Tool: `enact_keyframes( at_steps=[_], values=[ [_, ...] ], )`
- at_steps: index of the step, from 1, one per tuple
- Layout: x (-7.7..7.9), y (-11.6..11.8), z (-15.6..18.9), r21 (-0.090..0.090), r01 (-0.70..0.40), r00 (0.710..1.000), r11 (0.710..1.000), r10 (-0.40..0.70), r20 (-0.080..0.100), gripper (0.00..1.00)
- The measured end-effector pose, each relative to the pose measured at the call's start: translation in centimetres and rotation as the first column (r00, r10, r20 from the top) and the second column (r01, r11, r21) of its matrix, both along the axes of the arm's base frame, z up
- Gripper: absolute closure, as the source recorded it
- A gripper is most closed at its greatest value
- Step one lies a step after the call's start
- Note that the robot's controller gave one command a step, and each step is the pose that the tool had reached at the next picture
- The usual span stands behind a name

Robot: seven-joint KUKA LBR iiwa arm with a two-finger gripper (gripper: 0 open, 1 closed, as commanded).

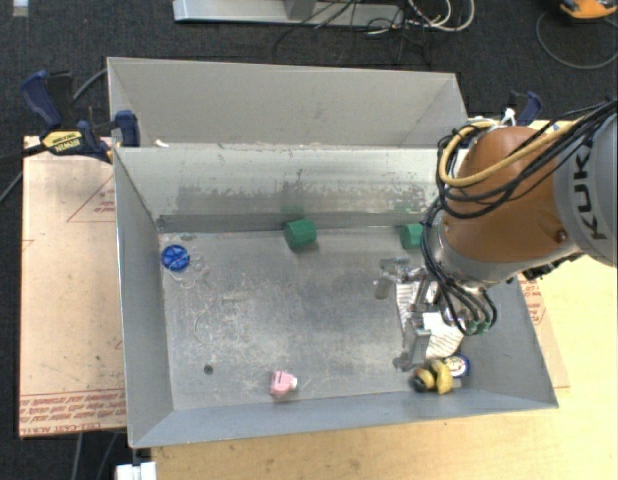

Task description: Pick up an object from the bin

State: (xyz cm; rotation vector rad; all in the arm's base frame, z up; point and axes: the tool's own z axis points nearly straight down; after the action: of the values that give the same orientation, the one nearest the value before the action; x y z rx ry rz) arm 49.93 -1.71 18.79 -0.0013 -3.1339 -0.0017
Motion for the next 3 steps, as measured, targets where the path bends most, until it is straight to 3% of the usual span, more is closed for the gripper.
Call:
enact_keyframes(
  at_steps=[1, 2, 3],
  values=[
    [0.2, 0.0, 0.4, 0.0, -0.001, 1.0, 1.0, 0.001, 0.008, 0.0],
    [-0.1, -6.1, -9.5, 0.0, -0.046, 0.999, 0.999, 0.046, 0.007, 0.0],
    [0.5, -6.9, -11.8, 0.002, 0.0, 1.0, 1.0, 0.0, 0.007, 0.0]
  ],
)
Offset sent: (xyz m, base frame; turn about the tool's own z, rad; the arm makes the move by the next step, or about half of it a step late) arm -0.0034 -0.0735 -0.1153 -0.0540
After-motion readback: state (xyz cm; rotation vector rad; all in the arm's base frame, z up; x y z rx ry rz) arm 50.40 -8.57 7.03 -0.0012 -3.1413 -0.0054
